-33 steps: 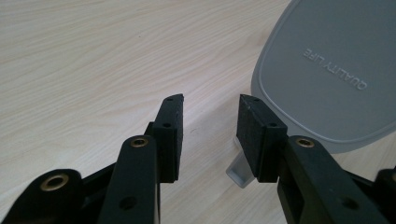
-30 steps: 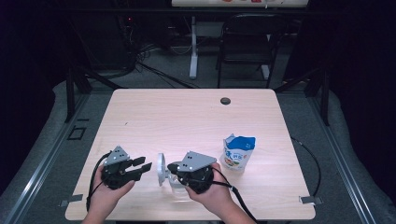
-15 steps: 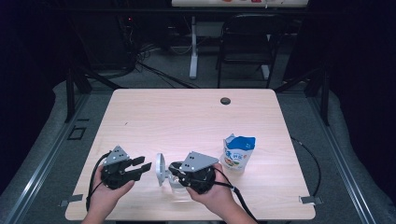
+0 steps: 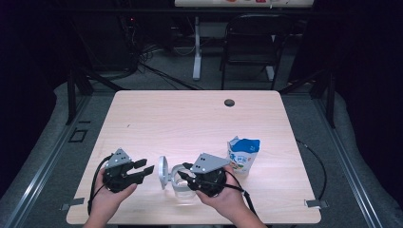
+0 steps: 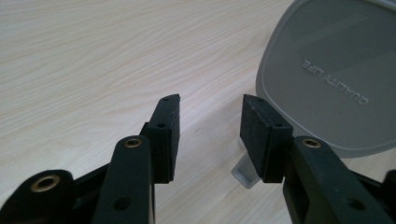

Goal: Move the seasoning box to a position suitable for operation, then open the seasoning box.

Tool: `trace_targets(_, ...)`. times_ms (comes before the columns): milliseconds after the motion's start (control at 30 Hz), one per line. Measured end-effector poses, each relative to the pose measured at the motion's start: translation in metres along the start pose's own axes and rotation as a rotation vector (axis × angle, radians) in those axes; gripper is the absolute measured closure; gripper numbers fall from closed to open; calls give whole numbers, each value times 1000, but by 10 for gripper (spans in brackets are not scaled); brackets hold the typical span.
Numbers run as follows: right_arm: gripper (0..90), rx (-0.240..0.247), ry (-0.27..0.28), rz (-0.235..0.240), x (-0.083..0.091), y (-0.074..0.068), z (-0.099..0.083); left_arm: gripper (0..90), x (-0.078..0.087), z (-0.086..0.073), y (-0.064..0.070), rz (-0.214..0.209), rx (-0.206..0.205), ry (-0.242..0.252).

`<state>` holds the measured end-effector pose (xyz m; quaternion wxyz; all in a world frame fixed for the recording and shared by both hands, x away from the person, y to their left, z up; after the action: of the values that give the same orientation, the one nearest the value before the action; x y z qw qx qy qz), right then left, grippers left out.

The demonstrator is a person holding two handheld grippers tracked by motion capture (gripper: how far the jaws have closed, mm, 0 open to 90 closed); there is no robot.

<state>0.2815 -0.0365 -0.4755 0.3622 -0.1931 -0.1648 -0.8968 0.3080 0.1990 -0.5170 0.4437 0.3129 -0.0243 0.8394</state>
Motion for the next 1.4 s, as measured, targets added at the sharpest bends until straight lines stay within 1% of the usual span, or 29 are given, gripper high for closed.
trace_targets(167, 686, -8, -3, -15, 6, 7, -3, 584, 0, -1, -1, 3, 0, -8)
trace_targets(533, 669, -36, 9, -63, 21, 25, -10, 584, 1, -1, -3, 10, 7, -2)
trace_targets(600, 658, -33, 13, -72, 24, 27, -11, 585, 2, -1, -4, 15, 8, 0)
trace_targets(767, 648, -44, 21, -85, 29, 32, -14, 585, 4, -1, -5, 17, 15, 6)
trace_targets(867, 645, -51, 20, -90, 32, 34, -15, 585, 4, 1, -5, 18, 10, 9)
trace_targets(1033, 624, -58, 32, -106, 39, 36, -17, 585, 2, 0, -4, 16, 6, -2)
trace_targets(1167, 607, -75, 42, -126, 47, 43, -21, 584, 2, 0, -4, 17, 6, -2)
trace_targets(1333, 598, -101, 36, -159, 55, 59, -28, 585, 2, 0, -4, 18, 8, -3)
trace_targets(1400, 595, -113, 38, -168, 58, 63, -31, 584, 3, 0, -4, 18, 10, 5)
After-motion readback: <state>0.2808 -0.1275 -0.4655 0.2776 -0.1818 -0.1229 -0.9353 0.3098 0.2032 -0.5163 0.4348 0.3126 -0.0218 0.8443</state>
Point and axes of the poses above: each handheld gripper's, and its own axes: x roughly backward along the jaws, z roughly out of its top, y roughly to its right, the point moved 4 cm from there along -x, roughly forward along the jaws, and after that the axes turned 12 degrees about -z, right-handed, at the moved point
